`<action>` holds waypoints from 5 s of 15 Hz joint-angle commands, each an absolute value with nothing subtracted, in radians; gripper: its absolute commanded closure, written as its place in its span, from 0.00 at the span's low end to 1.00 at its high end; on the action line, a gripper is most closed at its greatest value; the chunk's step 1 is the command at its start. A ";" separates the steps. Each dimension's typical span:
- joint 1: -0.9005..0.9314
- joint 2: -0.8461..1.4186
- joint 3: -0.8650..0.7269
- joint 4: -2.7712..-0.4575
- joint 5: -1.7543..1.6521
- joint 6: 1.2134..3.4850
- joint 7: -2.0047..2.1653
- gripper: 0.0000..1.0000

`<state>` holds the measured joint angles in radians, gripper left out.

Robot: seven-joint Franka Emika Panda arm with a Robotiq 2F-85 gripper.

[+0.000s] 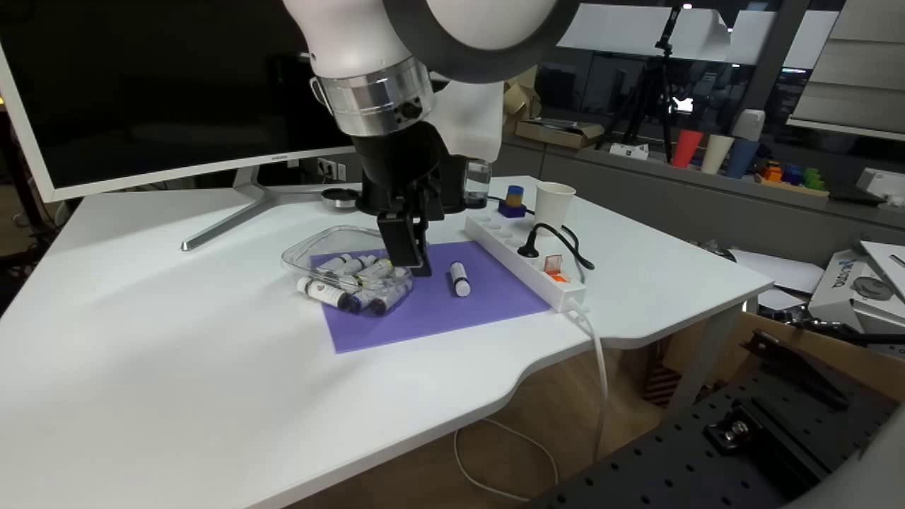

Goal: Open the plastic container on the table

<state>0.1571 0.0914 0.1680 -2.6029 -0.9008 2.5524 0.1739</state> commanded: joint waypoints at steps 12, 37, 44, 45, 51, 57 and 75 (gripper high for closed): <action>0.201 0.252 0.135 -2.494 -1.124 2.551 0.330 0.00; 0.203 0.308 0.127 -2.395 -1.331 2.548 0.488 0.00; 0.185 0.266 0.112 -2.352 -1.407 2.504 0.527 0.00; 0.179 0.253 0.111 -2.347 -1.410 2.495 0.526 0.00; 0.148 0.164 0.103 -2.325 -1.425 2.429 0.526 0.00; 0.123 0.066 0.103 -2.323 -1.416 2.372 0.517 0.00; 0.112 -0.177 0.106 -2.419 -0.379 2.313 -0.218 0.00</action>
<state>0.1021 -0.0913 0.1039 -2.3919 -0.4530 2.3762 -0.1581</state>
